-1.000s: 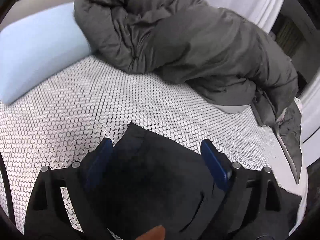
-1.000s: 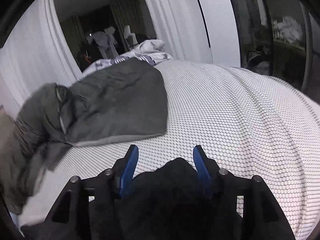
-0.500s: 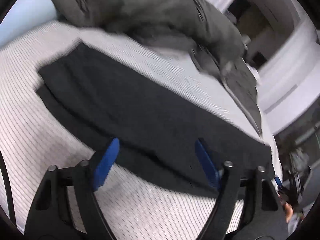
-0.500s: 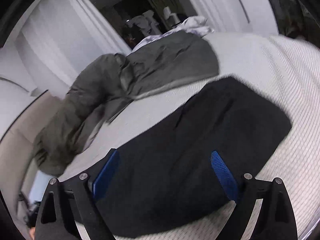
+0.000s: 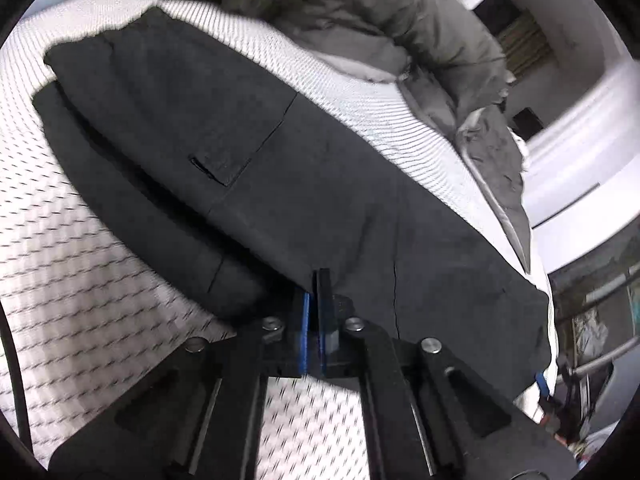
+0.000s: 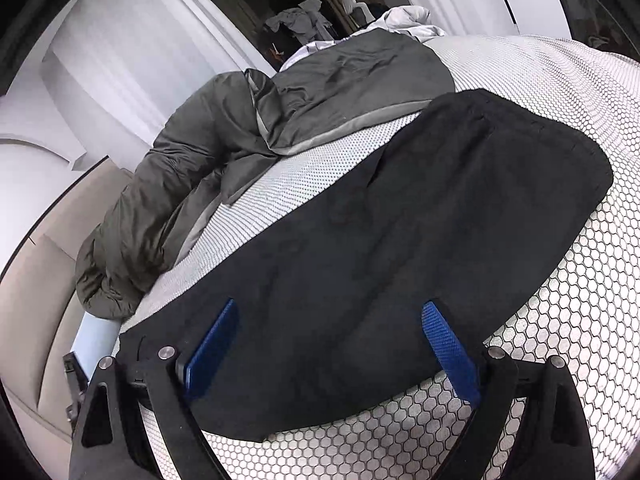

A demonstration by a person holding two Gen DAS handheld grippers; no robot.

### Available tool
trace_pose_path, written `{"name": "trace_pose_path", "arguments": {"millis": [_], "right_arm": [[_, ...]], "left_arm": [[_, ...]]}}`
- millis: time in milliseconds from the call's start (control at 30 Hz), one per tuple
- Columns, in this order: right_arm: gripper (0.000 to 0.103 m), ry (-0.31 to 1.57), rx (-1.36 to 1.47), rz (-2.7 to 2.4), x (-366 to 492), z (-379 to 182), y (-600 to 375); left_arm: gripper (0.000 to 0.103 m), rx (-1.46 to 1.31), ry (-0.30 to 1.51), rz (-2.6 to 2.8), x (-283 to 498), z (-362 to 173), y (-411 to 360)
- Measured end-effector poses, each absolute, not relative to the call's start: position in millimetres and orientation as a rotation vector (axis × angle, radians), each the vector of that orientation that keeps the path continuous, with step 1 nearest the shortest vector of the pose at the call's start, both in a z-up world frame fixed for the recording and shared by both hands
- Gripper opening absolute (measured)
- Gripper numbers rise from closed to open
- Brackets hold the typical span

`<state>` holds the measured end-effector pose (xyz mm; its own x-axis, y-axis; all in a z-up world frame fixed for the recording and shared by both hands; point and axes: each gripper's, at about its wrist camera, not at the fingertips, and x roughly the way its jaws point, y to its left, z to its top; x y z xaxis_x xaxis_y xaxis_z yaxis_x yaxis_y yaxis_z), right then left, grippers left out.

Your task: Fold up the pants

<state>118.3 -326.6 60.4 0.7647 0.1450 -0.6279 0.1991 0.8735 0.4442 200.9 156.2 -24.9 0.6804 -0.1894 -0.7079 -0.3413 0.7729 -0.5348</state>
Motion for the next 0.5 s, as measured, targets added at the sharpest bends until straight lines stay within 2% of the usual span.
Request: {"name": "trace_pose_path", "arguments": {"millis": [200,300,367,433,500], "right_arm": [[0.094,0.723,0.496,-0.043,116,57,-330],[0.094,0.72,0.506,-0.047,113,59,-338],[0.094,0.692,0.529,-0.059,105,66,-351],[0.094,0.638,0.563,-0.147,89,76,-378],[0.094,0.613,0.634,-0.247,75,76,-414]], "left_arm": [[0.002,-0.671,0.908,0.067,195,-44,163],[0.003,-0.683,0.889,0.059,191,-39,166],[0.016,-0.66,0.871,0.076,186,-34,168],[0.02,-0.663,0.863,0.087,181,-33,170],[0.02,-0.69,0.88,0.086,180,-38,176]]}}
